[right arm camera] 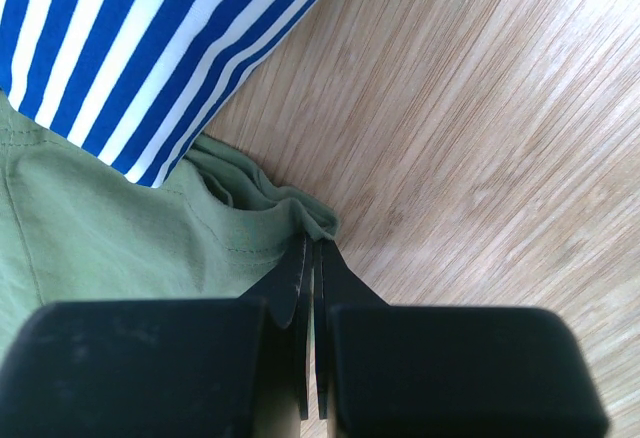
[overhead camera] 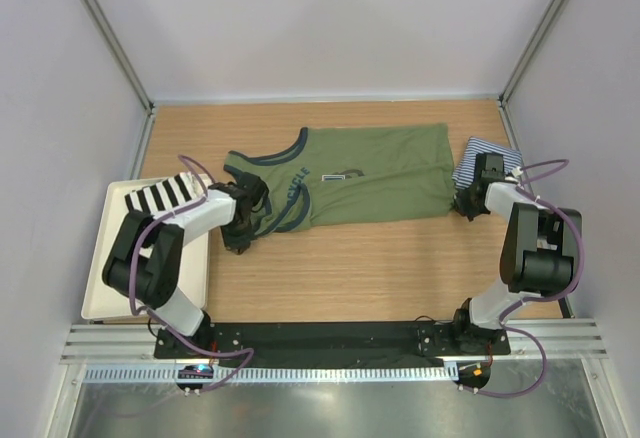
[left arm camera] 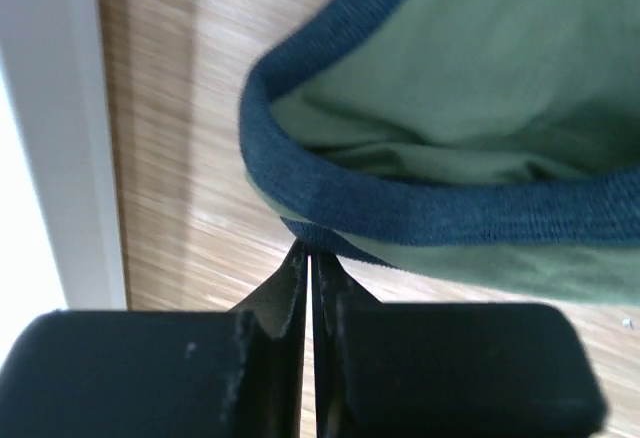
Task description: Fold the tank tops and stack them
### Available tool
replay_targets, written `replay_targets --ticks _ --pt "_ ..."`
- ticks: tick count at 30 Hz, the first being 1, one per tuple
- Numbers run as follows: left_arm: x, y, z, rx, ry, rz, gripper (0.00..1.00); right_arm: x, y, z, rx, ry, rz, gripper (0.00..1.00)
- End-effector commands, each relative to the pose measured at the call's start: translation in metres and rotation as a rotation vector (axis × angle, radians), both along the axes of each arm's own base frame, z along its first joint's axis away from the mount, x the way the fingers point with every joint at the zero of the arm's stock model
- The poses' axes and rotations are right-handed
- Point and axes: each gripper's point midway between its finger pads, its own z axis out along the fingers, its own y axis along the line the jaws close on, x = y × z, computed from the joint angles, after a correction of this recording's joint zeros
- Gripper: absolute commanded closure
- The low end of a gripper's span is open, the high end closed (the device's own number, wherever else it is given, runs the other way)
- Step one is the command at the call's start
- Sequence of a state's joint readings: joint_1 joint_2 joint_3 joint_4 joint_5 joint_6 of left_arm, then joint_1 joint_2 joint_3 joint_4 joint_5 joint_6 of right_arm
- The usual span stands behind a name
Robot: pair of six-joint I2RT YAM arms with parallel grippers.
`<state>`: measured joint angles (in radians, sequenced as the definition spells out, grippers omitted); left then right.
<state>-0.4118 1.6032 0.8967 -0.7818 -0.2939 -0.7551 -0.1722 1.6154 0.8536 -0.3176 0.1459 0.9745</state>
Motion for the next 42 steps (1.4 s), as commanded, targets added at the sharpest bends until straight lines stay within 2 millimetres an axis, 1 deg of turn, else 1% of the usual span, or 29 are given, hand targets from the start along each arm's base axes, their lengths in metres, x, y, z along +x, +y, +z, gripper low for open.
replay_targets --ticks 1,2,3,4,5,7,8,12,14,16,17,18,19,20,24,28,31,35,42 --pt "0.015 0.011 0.003 0.022 -0.069 0.051 1.0 -0.004 -0.003 -0.002 -0.008 0.009 -0.003 0.99" --pt "0.015 0.012 0.007 0.018 -0.088 0.056 1.0 -0.004 -0.003 -0.002 -0.009 0.008 -0.002 0.99" --pt "0.019 0.01 0.02 -0.022 -0.137 0.064 1.0 -0.004 -0.003 -0.002 -0.008 0.009 -0.001 0.99" --pt "0.018 0.008 0.023 -0.051 -0.151 0.069 1.0 -0.004 -0.003 -0.002 -0.007 0.007 -0.003 0.99" --pt "0.019 0.0 0.029 -0.112 -0.163 0.067 1.0 -0.003 -0.002 -0.001 -0.006 0.004 -0.002 0.99" --pt "0.023 0.001 0.043 -0.174 -0.2 0.091 1.0 -0.004 -0.003 -0.001 -0.01 0.008 -0.004 0.99" --pt "0.023 -0.001 0.047 -0.199 -0.199 0.091 1.0 -0.004 -0.003 -0.002 -0.011 0.01 -0.005 0.99" --pt "0.034 0.0 0.064 -0.339 -0.212 0.139 1.0 -0.009 -0.004 -0.005 -0.015 0.029 -0.01 0.99" --pt "0.039 0.009 0.064 -0.387 -0.211 0.192 1.0 -0.012 -0.005 -0.005 -0.021 0.037 -0.019 0.99" --pt "0.041 0.009 0.064 -0.447 -0.2 0.217 1.0 -0.016 -0.007 -0.004 -0.032 0.042 -0.027 0.99" --pt "0.041 0.01 0.062 -0.473 -0.191 0.229 1.0 -0.017 -0.008 0.0 -0.036 0.032 -0.033 0.99" --pt "0.044 0.017 0.063 -0.49 -0.197 0.258 1.0 -0.02 -0.009 0.001 -0.041 0.037 -0.041 0.99" --pt "0.044 0.014 0.065 -0.52 -0.192 0.254 1.0 -0.021 -0.011 0.002 -0.053 0.037 -0.049 0.99" --pt "0.047 0.027 0.067 -0.521 -0.212 0.299 1.0 -0.021 -0.012 0.006 -0.057 0.025 -0.058 0.99" --pt "0.057 0.044 0.077 -0.511 -0.244 0.325 1.0 -0.025 -0.012 0.005 -0.057 0.03 -0.059 0.99" --pt "0.065 0.046 0.079 -0.573 -0.228 0.352 1.0 -0.029 -0.01 0.001 -0.053 0.052 -0.051 0.99" --pt "0.068 0.052 0.083 -0.609 -0.24 0.378 1.0 -0.031 -0.011 0.0 -0.054 0.064 -0.053 0.99" --pt "0.066 0.069 0.088 -0.554 -0.252 0.391 1.0 -0.034 -0.015 0.001 -0.056 0.068 -0.063 0.99" --pt "0.052 0.08 0.08 -0.492 -0.214 0.396 1.0 -0.036 -0.018 0.01 -0.063 0.06 -0.065 0.99"
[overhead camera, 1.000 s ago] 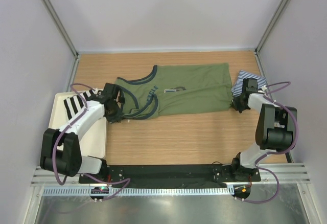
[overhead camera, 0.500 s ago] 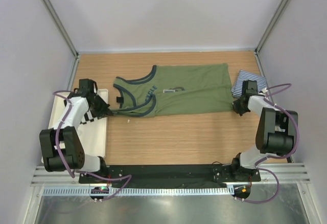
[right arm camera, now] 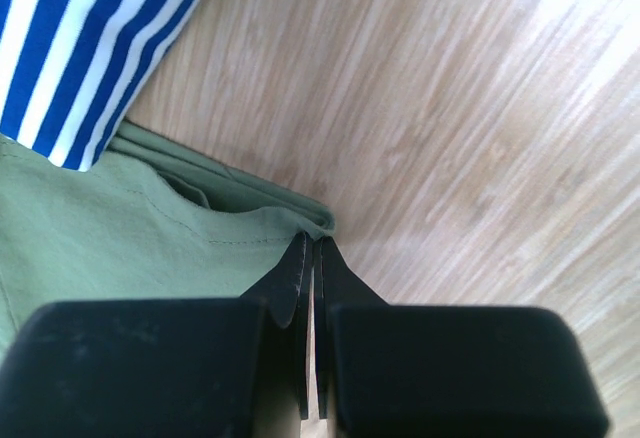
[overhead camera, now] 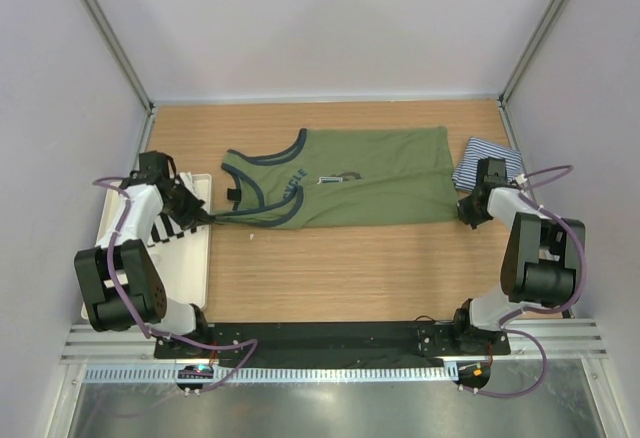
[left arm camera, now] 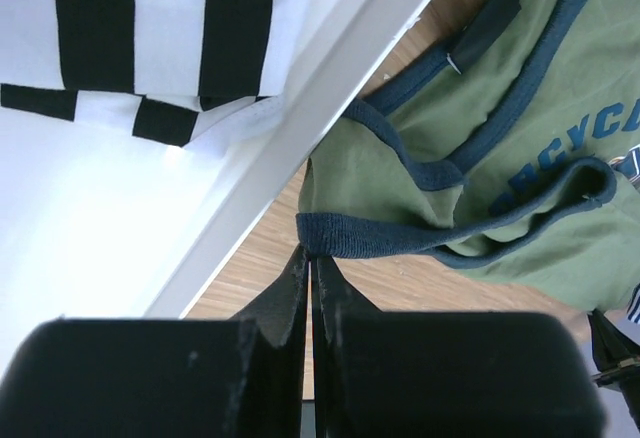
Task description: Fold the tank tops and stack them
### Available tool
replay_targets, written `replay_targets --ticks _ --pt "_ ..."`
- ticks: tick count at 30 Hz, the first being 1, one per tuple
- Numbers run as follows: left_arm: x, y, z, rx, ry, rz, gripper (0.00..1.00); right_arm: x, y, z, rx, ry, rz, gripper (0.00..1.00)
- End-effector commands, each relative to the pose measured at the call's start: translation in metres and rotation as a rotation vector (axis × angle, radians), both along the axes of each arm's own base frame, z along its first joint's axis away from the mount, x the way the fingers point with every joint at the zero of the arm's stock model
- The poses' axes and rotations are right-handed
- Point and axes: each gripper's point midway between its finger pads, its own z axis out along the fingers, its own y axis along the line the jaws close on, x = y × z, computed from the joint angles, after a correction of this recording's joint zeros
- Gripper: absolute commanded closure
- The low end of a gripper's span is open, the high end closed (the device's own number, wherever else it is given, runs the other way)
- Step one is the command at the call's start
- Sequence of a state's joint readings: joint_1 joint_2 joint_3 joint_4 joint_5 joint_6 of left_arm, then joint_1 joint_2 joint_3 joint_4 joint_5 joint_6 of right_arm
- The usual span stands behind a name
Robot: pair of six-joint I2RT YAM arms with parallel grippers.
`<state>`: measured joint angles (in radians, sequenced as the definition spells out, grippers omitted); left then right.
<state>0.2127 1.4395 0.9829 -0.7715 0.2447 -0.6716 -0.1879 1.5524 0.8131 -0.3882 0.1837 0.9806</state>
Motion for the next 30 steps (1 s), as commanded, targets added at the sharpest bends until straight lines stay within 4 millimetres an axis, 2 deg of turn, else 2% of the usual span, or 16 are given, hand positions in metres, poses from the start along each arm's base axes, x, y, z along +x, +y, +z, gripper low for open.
replay_targets --ticks 1,11,17,21,22,23,26,30 --pt "-0.003 0.013 0.007 0.049 -0.012 -0.006 1.0 -0.009 -0.012 0.012 -0.045 0.002 -0.027 0.99" --pt "-0.016 0.006 0.007 0.035 0.0 -0.051 1.0 -0.016 -0.024 0.037 -0.081 -0.022 -0.042 0.99" --pt "-0.029 -0.002 -0.001 0.008 0.01 -0.089 0.99 -0.027 -0.02 0.034 -0.059 -0.005 -0.029 0.99" --pt "-0.034 -0.017 -0.001 -0.02 0.007 -0.139 0.8 -0.037 -0.016 0.029 -0.049 0.01 -0.023 0.99" --pt "-0.033 -0.019 0.001 -0.019 0.004 -0.144 0.64 -0.039 -0.015 0.027 -0.048 0.017 -0.023 0.99" --pt "-0.033 -0.022 0.002 -0.014 -0.001 -0.156 0.53 -0.041 -0.016 0.027 -0.052 0.022 -0.025 0.99" --pt "-0.033 -0.023 0.004 -0.006 -0.008 -0.159 0.5 -0.043 -0.016 0.028 -0.052 0.023 -0.021 0.99" --pt "-0.026 -0.031 0.016 0.065 -0.043 -0.202 0.48 -0.047 -0.013 0.029 -0.047 0.024 -0.005 0.99"
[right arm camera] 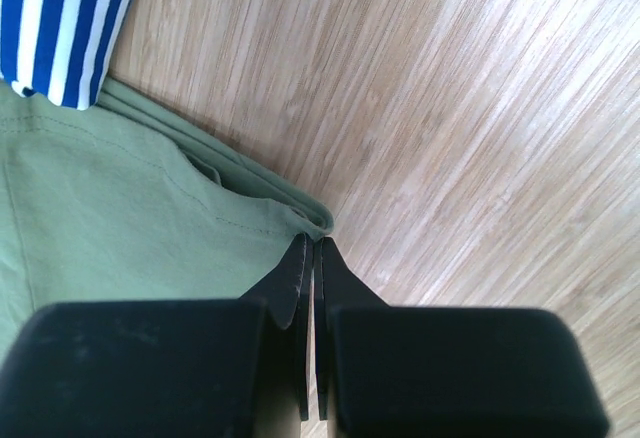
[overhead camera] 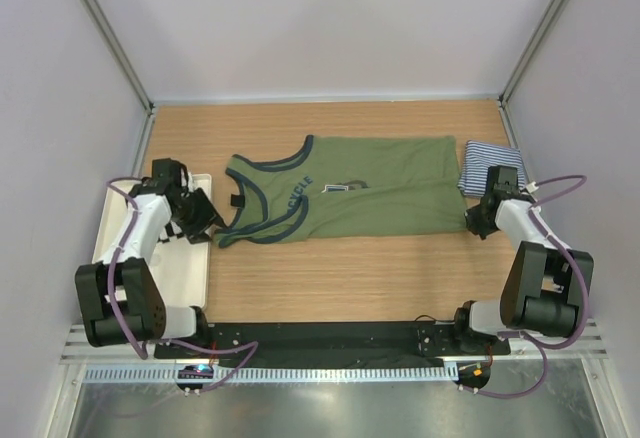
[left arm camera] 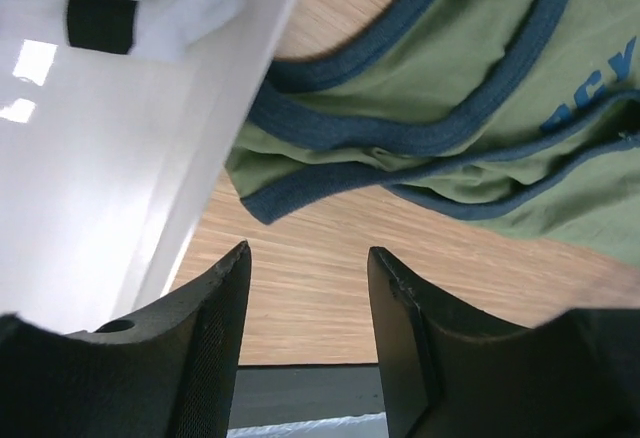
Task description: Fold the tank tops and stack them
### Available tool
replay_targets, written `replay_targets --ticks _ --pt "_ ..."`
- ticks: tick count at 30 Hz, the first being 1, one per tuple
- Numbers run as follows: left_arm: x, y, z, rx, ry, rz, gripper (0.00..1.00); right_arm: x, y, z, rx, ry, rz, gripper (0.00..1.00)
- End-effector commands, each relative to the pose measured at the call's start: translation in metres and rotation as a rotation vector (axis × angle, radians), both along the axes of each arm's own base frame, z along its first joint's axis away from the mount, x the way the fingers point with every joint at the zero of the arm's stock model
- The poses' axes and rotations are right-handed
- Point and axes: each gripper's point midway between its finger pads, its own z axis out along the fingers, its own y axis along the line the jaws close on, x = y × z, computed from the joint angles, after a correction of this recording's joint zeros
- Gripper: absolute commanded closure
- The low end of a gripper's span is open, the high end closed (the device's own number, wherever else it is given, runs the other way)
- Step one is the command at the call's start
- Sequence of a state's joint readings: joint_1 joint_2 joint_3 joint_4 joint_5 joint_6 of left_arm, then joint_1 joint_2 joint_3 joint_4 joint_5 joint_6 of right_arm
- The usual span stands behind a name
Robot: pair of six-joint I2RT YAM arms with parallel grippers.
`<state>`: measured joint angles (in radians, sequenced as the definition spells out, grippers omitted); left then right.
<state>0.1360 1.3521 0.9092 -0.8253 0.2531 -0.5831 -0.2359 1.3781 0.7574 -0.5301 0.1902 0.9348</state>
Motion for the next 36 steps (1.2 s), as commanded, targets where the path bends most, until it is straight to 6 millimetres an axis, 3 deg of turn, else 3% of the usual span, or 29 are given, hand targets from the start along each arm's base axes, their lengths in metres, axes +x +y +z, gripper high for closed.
replay_targets --ticks 1,5,8,9,14,16,17,18,19,20,22,27,28,29,30,31,32,33,34,35,36 --pt "0.011 -0.01 0.022 0.056 -0.073 -0.059 0.48 -0.006 -0.005 0.011 -0.036 -0.017 0.01 0.99" --pt "0.024 -0.051 0.035 0.107 -0.107 -0.193 0.48 -0.013 -0.003 0.01 -0.04 -0.006 0.038 0.99" --pt "0.042 -0.077 0.046 0.111 -0.158 -0.231 0.38 -0.023 0.0 0.006 -0.039 0.025 0.077 0.98" --pt "0.052 -0.083 0.052 0.103 -0.185 -0.221 0.2 -0.03 0.001 0.002 -0.038 0.043 0.082 0.97" --pt "0.088 -0.117 0.061 0.091 -0.258 -0.266 0.14 -0.047 0.008 -0.001 -0.04 0.024 0.109 0.92" --pt "0.099 -0.131 0.061 0.091 -0.273 -0.302 0.14 -0.05 0.003 0.001 -0.072 0.023 0.117 0.72" --pt "0.111 -0.138 0.071 0.085 -0.303 -0.308 0.14 -0.048 0.001 0.004 -0.088 0.015 0.115 0.62" --pt "0.118 -0.144 0.06 0.093 -0.28 -0.322 0.13 -0.045 -0.005 0.013 -0.117 0.0 0.106 0.54" --pt "0.126 -0.147 0.061 0.101 -0.294 -0.32 0.11 -0.043 -0.009 0.02 -0.141 -0.009 0.098 0.43" --pt "0.138 -0.151 0.07 0.101 -0.32 -0.299 0.0 -0.039 -0.013 0.028 -0.163 -0.029 0.089 0.37" --pt "0.155 -0.162 0.07 0.084 -0.359 -0.306 0.01 -0.023 -0.017 0.051 -0.191 -0.127 0.088 0.24" --pt "0.195 -0.191 0.086 0.019 -0.456 -0.352 0.0 0.038 -0.012 0.109 -0.188 -0.354 0.18 0.21" --pt "0.204 -0.195 0.077 0.021 -0.449 -0.356 0.0 0.047 -0.01 0.102 -0.166 -0.333 0.195 0.2" --pt "0.214 -0.2 0.086 0.017 -0.481 -0.355 0.0 0.057 -0.008 0.104 -0.149 -0.342 0.211 0.2" --pt "0.222 -0.201 0.083 0.023 -0.485 -0.358 0.0 0.075 0.001 0.119 -0.113 -0.398 0.258 0.21" --pt "0.232 -0.205 0.079 0.026 -0.494 -0.358 0.0 0.087 0.004 0.106 -0.08 -0.368 0.28 0.23" --pt "0.239 -0.207 0.076 0.028 -0.498 -0.354 0.0 0.104 0.006 0.12 -0.073 -0.411 0.301 0.26" --pt "0.245 -0.209 0.075 0.026 -0.509 -0.353 0.0 0.116 0.016 0.119 -0.046 -0.419 0.339 0.36" --pt "0.256 -0.213 0.068 0.024 -0.507 -0.353 0.0 0.126 0.015 0.106 -0.034 -0.384 0.346 0.38" --pt "0.26 -0.216 0.065 0.022 -0.505 -0.356 0.02 0.142 0.016 0.119 -0.045 -0.398 0.359 0.39" --pt "0.265 -0.218 0.061 0.02 -0.502 -0.357 0.03 0.15 0.017 0.118 -0.051 -0.384 0.374 0.39"
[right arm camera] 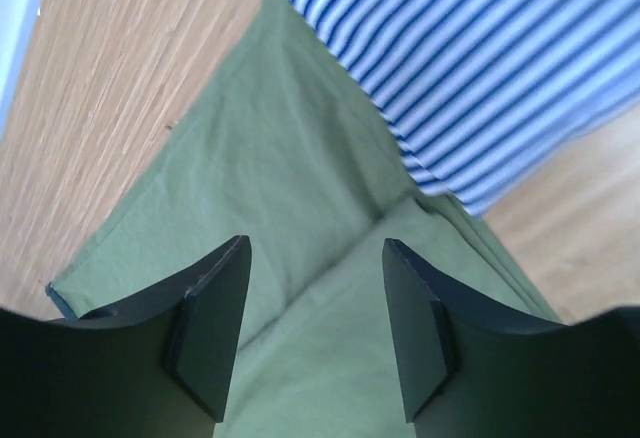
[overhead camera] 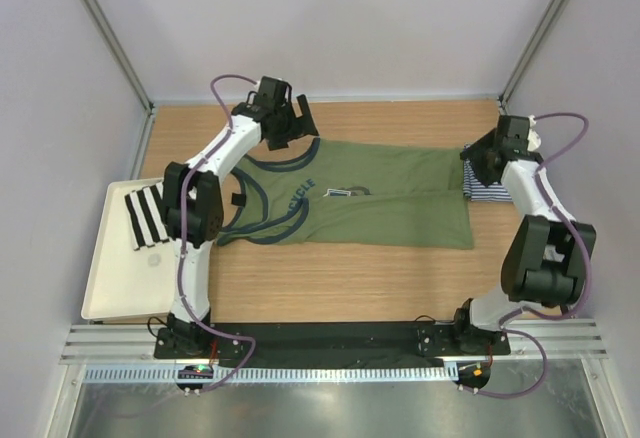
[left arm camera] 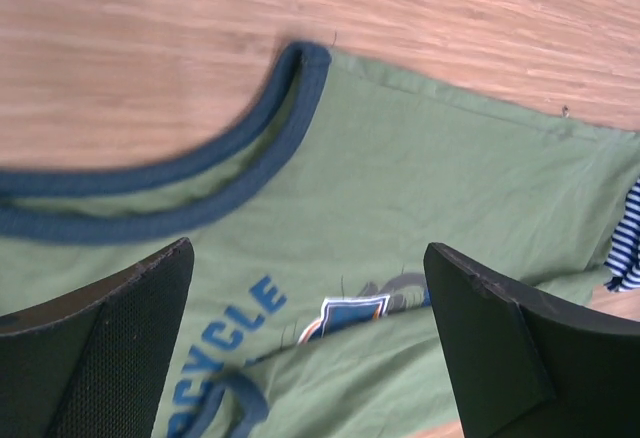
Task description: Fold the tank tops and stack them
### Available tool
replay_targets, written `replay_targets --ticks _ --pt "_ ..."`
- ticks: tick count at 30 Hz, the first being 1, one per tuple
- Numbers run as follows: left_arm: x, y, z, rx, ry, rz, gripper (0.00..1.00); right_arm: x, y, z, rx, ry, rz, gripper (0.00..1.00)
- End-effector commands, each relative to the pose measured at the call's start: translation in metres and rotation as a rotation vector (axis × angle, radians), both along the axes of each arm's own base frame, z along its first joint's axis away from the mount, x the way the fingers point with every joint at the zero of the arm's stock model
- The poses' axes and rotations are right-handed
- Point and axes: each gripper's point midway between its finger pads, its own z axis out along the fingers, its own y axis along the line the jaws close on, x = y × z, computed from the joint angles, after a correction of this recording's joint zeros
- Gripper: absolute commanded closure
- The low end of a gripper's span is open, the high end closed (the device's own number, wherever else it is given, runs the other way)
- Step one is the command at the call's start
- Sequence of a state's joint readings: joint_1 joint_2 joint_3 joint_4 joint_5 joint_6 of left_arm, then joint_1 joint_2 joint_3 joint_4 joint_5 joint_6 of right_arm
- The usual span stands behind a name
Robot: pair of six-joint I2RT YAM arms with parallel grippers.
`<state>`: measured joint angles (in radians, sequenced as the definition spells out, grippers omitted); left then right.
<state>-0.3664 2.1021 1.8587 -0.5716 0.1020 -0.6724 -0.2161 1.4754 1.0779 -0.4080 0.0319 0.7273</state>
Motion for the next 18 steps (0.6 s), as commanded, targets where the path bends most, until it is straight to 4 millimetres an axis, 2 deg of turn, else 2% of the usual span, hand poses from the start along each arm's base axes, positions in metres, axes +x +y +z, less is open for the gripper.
replay_targets --ticks 1,2,3,4,5,6,7,8,11,12,14,15,18 --pt "0.027 -0.019 0.01 -0.041 -0.067 -0.037 0.03 0.042 0.018 0.02 -0.019 -0.046 0.112 0.41" --pt "0.032 -0.022 -0.008 -0.036 -0.04 -0.043 0.05 0.054 0.02 0.015 -0.014 -0.011 0.124 0.41" --pt "0.039 -0.025 -0.006 -0.037 -0.051 -0.044 0.05 0.06 0.025 0.015 -0.017 -0.007 0.14 0.46" --pt "0.044 -0.025 -0.023 -0.024 -0.028 -0.04 0.08 0.069 0.025 0.019 -0.025 -0.012 0.151 0.49" --pt "0.047 -0.026 -0.029 -0.017 -0.025 -0.043 0.09 0.073 0.027 0.011 -0.018 0.007 0.157 0.5" --pt "0.051 -0.025 -0.035 -0.005 -0.018 -0.038 0.1 0.077 0.028 0.011 -0.017 0.004 0.166 0.51" --pt "0.06 -0.028 -0.027 -0.008 -0.046 -0.033 0.11 0.08 0.033 0.013 -0.015 -0.008 0.183 0.52" --pt "0.064 -0.023 -0.046 0.02 -0.021 -0.01 0.14 0.084 0.035 0.018 -0.019 -0.045 0.197 0.52" --pt "0.079 -0.028 -0.046 0.008 -0.044 0.004 0.23 0.088 0.037 0.023 -0.028 -0.103 0.207 0.52" --pt "0.081 -0.029 -0.06 0.011 -0.028 0.01 0.24 0.089 0.036 0.025 -0.035 -0.113 0.208 0.52" --pt "0.087 -0.033 -0.058 -0.012 -0.035 0.023 0.28 0.09 0.035 0.027 -0.039 -0.115 0.207 0.52" --pt "0.087 -0.034 -0.066 -0.015 -0.022 0.026 0.3 0.09 0.035 0.027 -0.043 -0.115 0.21 0.51" --pt "0.09 -0.038 -0.071 -0.044 -0.017 0.038 0.44 0.091 0.035 0.025 -0.039 -0.117 0.208 0.52"
